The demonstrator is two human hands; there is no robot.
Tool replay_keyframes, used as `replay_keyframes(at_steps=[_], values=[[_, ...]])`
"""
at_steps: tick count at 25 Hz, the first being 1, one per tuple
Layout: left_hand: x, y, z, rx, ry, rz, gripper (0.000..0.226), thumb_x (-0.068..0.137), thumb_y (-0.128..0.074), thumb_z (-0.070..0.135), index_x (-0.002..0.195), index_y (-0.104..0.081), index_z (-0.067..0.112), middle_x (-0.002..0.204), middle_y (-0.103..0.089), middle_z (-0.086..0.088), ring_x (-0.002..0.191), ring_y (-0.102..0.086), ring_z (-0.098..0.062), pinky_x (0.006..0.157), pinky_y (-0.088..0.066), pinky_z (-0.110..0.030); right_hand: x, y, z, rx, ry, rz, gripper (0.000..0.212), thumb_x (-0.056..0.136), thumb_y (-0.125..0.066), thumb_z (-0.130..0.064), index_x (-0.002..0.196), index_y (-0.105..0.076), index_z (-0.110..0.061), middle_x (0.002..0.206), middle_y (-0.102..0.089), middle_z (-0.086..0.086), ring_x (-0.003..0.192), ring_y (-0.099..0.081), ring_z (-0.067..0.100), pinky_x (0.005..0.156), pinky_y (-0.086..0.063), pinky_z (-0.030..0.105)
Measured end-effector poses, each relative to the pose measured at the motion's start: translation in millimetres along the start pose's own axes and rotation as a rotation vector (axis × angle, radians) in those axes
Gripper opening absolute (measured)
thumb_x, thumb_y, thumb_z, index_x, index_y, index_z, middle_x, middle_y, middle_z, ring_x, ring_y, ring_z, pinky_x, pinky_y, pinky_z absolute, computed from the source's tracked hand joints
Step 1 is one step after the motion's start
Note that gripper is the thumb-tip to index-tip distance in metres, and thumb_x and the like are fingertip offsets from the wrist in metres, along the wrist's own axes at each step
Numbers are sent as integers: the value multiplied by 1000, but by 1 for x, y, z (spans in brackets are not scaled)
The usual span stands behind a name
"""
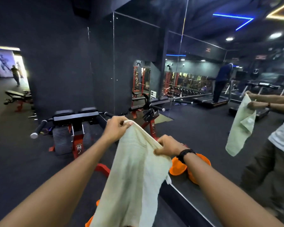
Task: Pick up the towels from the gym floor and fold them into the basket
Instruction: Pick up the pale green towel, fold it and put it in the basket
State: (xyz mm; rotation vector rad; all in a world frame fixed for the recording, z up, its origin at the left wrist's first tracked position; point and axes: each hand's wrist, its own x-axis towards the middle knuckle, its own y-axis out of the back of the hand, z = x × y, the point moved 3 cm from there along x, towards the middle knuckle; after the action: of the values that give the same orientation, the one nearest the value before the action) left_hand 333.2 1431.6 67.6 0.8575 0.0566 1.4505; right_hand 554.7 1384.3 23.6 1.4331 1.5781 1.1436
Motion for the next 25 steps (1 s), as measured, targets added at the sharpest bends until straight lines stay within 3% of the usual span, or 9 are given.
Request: replay_keyframes(at_steps=[3, 5, 8, 11, 14, 16, 19, 22, 25], values=[[47, 15, -29, -51, 53, 119, 19, 89, -64, 28, 79, -71, 13, 70, -65, -4, 66, -51, -15, 61, -37, -30, 35, -8, 25, -49, -103, -197, 22, 76, -78, -31, 77, -62, -16, 77, -62, -3, 67, -55, 13, 56, -43, 22], [72, 24, -51, -43, 73, 140, 20, 89, -64, 28, 74, -68, 16, 67, -64, -1, 66, -51, -14, 60, -37, -30, 61, -8, 36, -86, -191, -239, 27, 79, -76, -34, 76, -59, -13, 72, -58, -2, 61, -53, 13, 47, -43, 18], [92, 25, -71, -5, 129, 120, 29, 87, -64, 27, 63, -64, 11, 54, -53, 2, 58, -44, -13, 54, -31, -30, 102, -2, 26, 84, -241, -101, 18, 86, -69, -27, 80, -63, -11, 78, -63, 1, 64, -58, 14, 49, -47, 21], [102, 10, -82, -7, 133, 1, 19, 84, -67, 27, 75, -74, 12, 65, -68, -2, 62, -54, -9, 60, -41, -28, 140, 5, -4, 573, -272, 91, 19, 88, -54, 1, 71, -55, -9, 67, -55, 8, 40, -51, 11, 36, -38, 23], [105, -1, -84, -52, 93, -99, 3, 84, -70, 18, 81, -72, 17, 54, -65, 10, 51, -52, 5, 55, -43, -16, 170, 8, -29, 1073, -340, 171, 21, 91, -35, 11, 106, -45, -1, 75, -57, 14, 33, -57, 14, 34, -49, 26], [103, -7, -83, -92, 68, -146, 12, 85, -66, 5, 82, -62, 16, 51, -62, 8, 46, -52, 2, 49, -43, -14, 187, 11, -34, 1195, -345, 195, 52, 94, -31, 8, 142, -24, -11, 89, -62, 18, 38, -62, 18, 38, -52, 28], [105, -14, -90, -145, 80, -145, 35, 86, -56, -6, 74, -68, 25, 67, -67, -4, 63, -61, -13, 57, -53, -26, 206, 16, -35, 1228, -330, 216, 64, 97, -28, 5, 152, -13, -23, 103, -62, 25, 40, -64, 21, 38, -52, 29], [111, -20, -85, -100, 138, -36, 12, 86, -69, 21, 78, -78, 24, 73, -74, 1, 68, -59, -7, 64, -50, -32, 217, 19, -33, 1145, -311, 231, 63, 93, -28, 9, 150, -25, -18, 110, -61, 30, 40, -64, 22, 38, -52, 30], [109, -23, -73, -81, 229, 28, 35, 72, -70, 61, 73, -78, 27, 63, -69, 0, 55, -50, -4, 56, -41, -25, 221, 23, -29, 1115, -290, 241, 43, 91, -32, 11, 127, -46, -7, 97, -61, 32, 37, -62, 24, 36, -53, 34]])
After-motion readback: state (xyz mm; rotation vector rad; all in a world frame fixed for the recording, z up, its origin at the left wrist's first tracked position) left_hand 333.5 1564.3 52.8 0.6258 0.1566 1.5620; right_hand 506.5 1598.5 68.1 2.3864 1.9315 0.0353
